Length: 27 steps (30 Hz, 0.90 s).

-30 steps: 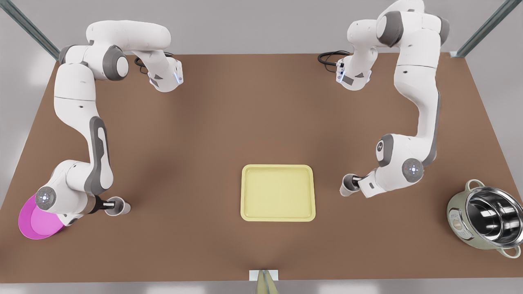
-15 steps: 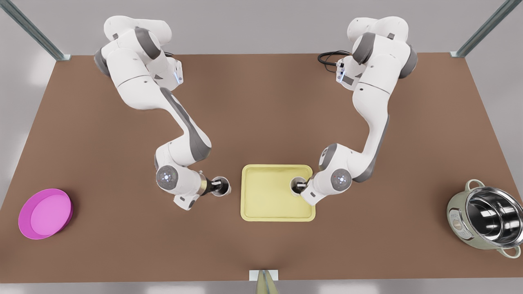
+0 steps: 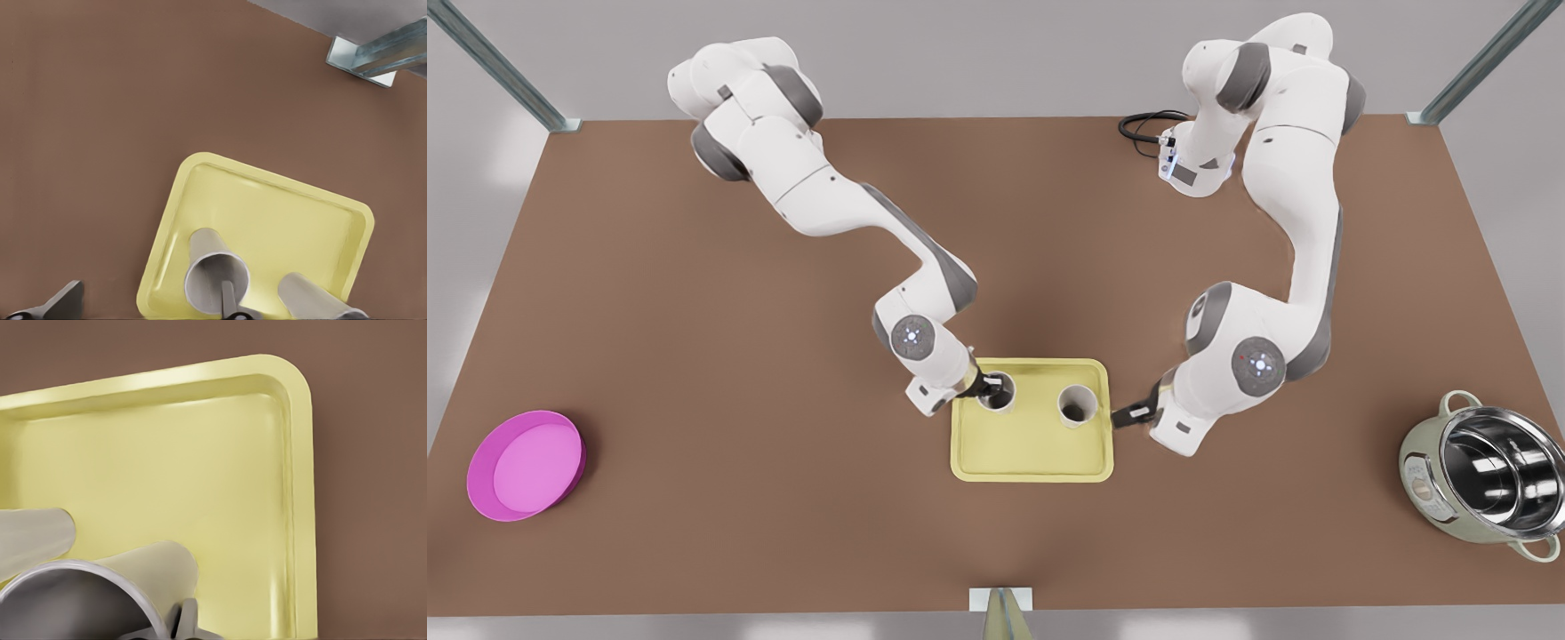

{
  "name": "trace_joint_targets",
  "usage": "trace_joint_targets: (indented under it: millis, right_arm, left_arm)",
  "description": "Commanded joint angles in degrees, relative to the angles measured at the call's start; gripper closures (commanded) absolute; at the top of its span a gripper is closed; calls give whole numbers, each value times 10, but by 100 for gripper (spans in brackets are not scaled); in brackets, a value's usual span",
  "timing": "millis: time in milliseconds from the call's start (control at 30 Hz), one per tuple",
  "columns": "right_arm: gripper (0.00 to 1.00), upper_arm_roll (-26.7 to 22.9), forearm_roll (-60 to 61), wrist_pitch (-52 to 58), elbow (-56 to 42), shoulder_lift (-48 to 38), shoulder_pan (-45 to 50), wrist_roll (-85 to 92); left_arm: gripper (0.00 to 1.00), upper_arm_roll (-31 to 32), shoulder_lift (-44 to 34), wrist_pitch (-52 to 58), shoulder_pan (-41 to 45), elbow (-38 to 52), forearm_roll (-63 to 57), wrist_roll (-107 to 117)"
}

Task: Use both arms to respectively pick up the white IKEA cups from the middle-left and middle-right positions, then place the white IKEA cups onto the middle-middle tray, ensuring that the cups remain upright and do not tip over

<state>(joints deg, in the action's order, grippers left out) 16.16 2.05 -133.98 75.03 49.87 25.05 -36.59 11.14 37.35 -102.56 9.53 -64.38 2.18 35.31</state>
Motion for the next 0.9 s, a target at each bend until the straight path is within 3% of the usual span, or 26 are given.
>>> trace_joint_targets:
  millis: [0, 33, 67, 100, 133, 467, 567, 633, 733, 800, 833, 867]
  right_arm:
    - [79, 0, -6, -24, 4, 3, 4, -230]
    - [79, 0, -6, -24, 6, 3, 4, -230]
    - [74, 0, -6, -24, 9, 3, 4, -230]
    - [56, 0, -6, -24, 12, 3, 4, -230]
    - [1, 0, -6, -24, 12, 4, 3, -230]
    - [0, -3, -15, -23, 12, 2, 2, -230]
    - [0, -2, -14, 40, 12, -41, -6, -229]
    - [0, 0, -13, 144, 12, -91, -28, -220]
    - [0, -3, -20, 313, 11, -120, -128, -90]
    - [0, -3, -54, 347, 8, -98, -261, 152]
    - [0, -16, -137, 350, 1, -106, -298, 360]
    - [0, -20, -182, 384, 2, -153, -296, 418]
  left_arm:
    - [0, -1, -12, 322, -28, 76, -93, -109]
    - [0, -23, -93, 328, -47, 56, -103, -275]
    - [0, -68, -248, 218, -41, -143, -111, -423]
    - [0, -68, -283, 198, -42, -191, -106, -378]
    - [0, -61, -276, 201, -42, -188, -99, -359]
    - [0, -61, -255, 227, -47, -190, -86, -365]
    - [0, -61, -252, 207, -55, -189, -88, -366]
    - [0, -61, -247, 200, -54, -189, -88, -366]
    - [0, -61, -241, 199, -56, -189, -87, -366]
    - [0, -61, -243, 203, -57, -187, -86, -371]
    - [0, -61, -243, 206, -57, -188, -82, -371]
    - [0, -61, -243, 208, -57, -187, -82, -371]
